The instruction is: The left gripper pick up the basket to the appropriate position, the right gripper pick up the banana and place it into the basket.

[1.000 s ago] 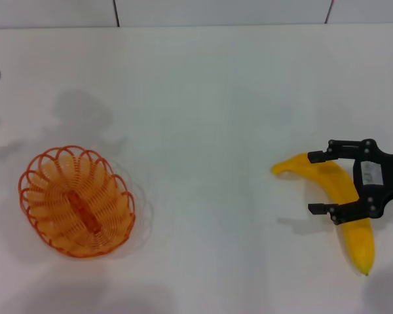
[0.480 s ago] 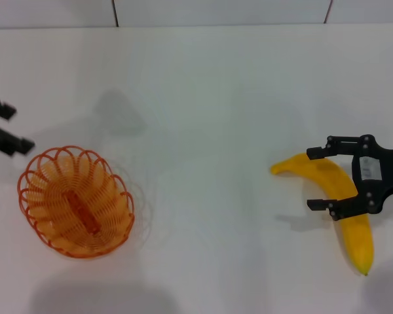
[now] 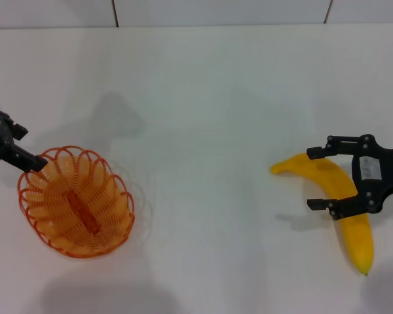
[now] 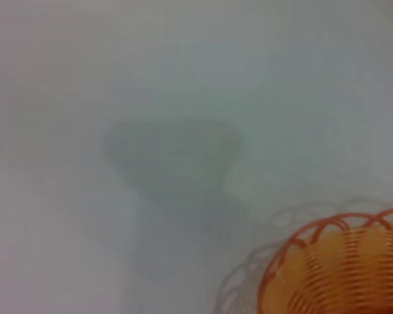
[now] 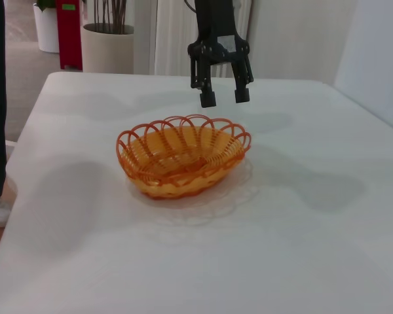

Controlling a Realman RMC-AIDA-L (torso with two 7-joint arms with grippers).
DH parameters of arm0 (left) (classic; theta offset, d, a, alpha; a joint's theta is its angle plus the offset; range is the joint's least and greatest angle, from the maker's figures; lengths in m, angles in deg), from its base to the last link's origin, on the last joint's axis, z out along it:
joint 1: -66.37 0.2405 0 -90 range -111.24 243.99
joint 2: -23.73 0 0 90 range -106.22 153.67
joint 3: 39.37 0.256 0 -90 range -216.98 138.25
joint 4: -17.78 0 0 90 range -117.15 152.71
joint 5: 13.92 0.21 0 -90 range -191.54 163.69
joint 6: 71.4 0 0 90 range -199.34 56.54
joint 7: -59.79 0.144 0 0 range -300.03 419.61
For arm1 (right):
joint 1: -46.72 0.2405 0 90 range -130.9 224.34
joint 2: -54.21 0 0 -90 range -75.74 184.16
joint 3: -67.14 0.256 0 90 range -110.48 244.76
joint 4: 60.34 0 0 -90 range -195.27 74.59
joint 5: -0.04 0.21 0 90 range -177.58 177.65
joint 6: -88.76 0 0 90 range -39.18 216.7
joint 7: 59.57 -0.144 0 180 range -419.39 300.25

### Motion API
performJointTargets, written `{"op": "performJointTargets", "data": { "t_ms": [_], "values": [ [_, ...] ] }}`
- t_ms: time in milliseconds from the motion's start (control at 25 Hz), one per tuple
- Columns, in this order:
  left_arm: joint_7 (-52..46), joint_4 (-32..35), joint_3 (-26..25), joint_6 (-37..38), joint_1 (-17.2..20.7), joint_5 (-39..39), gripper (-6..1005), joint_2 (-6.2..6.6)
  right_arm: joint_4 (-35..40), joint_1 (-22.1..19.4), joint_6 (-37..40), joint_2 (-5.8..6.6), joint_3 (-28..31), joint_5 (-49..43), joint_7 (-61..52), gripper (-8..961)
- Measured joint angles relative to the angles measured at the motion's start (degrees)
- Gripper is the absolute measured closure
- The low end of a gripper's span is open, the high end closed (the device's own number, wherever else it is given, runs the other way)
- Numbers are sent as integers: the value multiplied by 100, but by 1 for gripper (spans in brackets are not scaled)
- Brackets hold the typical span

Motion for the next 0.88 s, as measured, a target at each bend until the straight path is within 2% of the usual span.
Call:
{"op": "performJointTargets", "data": {
  "t_ms": [200, 480, 880],
  "values": [
    [-82, -14, 46, -119, 9, 7, 242, -37, 0, 1, -6, 0, 0, 1, 0, 68],
    [-361, -192, 447, -540, 30, 11, 252, -47, 0, 9, -21, 0, 0, 1, 0, 68],
    [-402, -266, 469, -821, 0, 17, 266, -141, 0, 10, -22, 0, 0, -3, 0, 69]
  ]
}}
